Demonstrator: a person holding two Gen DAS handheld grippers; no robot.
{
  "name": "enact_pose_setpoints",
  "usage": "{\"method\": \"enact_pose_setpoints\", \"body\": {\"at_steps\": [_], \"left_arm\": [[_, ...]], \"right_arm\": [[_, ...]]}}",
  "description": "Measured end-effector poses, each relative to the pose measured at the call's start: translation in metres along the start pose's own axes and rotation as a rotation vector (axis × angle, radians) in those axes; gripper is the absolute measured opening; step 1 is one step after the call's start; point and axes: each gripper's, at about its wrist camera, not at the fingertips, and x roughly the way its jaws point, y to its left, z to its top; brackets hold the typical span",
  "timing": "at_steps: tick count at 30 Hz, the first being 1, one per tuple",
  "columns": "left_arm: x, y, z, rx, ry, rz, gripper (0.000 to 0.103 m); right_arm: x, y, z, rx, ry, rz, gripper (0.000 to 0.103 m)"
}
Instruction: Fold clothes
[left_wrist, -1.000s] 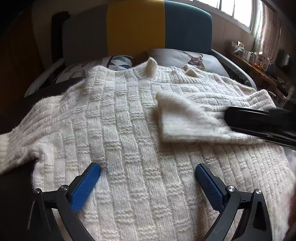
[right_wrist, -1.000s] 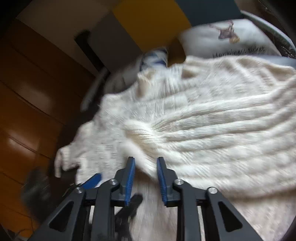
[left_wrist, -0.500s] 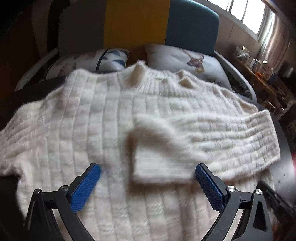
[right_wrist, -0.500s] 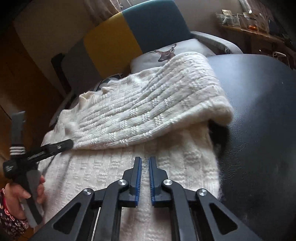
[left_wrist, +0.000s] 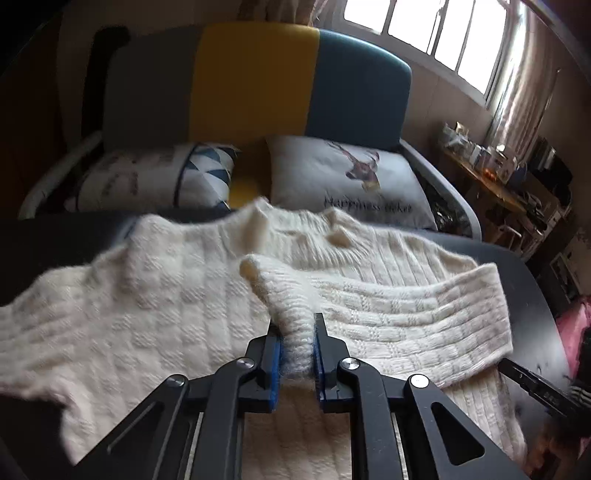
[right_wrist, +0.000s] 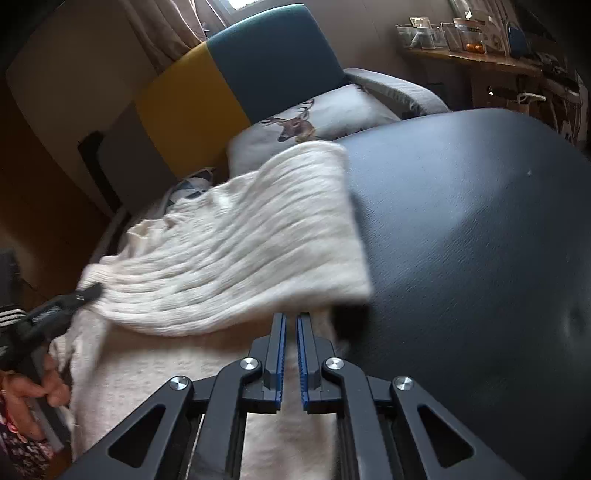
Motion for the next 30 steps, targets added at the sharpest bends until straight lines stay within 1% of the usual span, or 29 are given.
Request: {"method": "enact_pose_setpoints", "body": {"at_steps": [3, 7, 11, 14, 15, 17, 19, 20, 21, 22, 24, 27, 30], "left_arm": [[-0.024, 0.015, -0.027, -0.005, 0.009, 0.008, 0.014], [-0.036, 0.021, -0.057, 0.016, 0.021, 0.054, 0.015], [-0.025, 0.033, -0.069, 0.0, 0.016, 0.111, 0.015], [-0.015, 0.035, -0.075, -0.002, 0.031, 0.116, 0.015], [-0.014, 0.034, -0.076, 0.014, 0.02, 0.122, 0.015], [-0.013, 0.027, -0.081, 0.064, -0.004, 0.149, 0.016], [-0.013, 0.025, -0.084, 0.067, -0.014, 0.165, 0.021], [-0.013, 0.026, -0.085, 0.058, -0.019, 0.171, 0.029], [-0.014, 0.029, -0.086, 0.038, -0.022, 0.17, 0.041], [-0.015, 0.033, -0.087, 0.016, -0.026, 0.169, 0.043], [-0.016, 0.041, -0.088, -0.029, -0.024, 0.126, 0.046], [-0.017, 0.039, -0.091, -0.021, -0.024, 0.129, 0.049], [-0.017, 0.039, -0.092, -0.02, -0.025, 0.13, 0.05]], "right_arm": [[0.007, 0.005, 0.006, -0.017, 0.008, -0.009, 0.005], [0.017, 0.017, 0.012, -0.048, 0.005, -0.039, 0.005], [0.022, 0.016, 0.014, -0.031, 0.003, -0.069, 0.005], [0.025, 0.011, 0.012, -0.023, 0.003, -0.078, 0.005], [0.026, 0.009, 0.011, -0.026, -0.001, -0.082, 0.001], [0.028, 0.008, 0.01, -0.035, -0.009, -0.085, 0.001], [0.027, 0.009, 0.01, -0.038, -0.009, -0.086, 0.001], [0.026, 0.009, 0.01, -0.038, -0.004, -0.086, 0.001], [0.02, 0.01, 0.01, -0.044, -0.004, -0.079, 0.002], [0.013, 0.011, 0.009, -0.052, -0.006, -0.068, 0.002], [-0.006, 0.016, 0.01, -0.066, -0.035, -0.035, 0.002], [-0.025, 0.029, 0.022, -0.094, -0.1, -0.005, 0.004], [-0.005, 0.04, 0.042, -0.144, -0.08, -0.062, 0.004]]}}
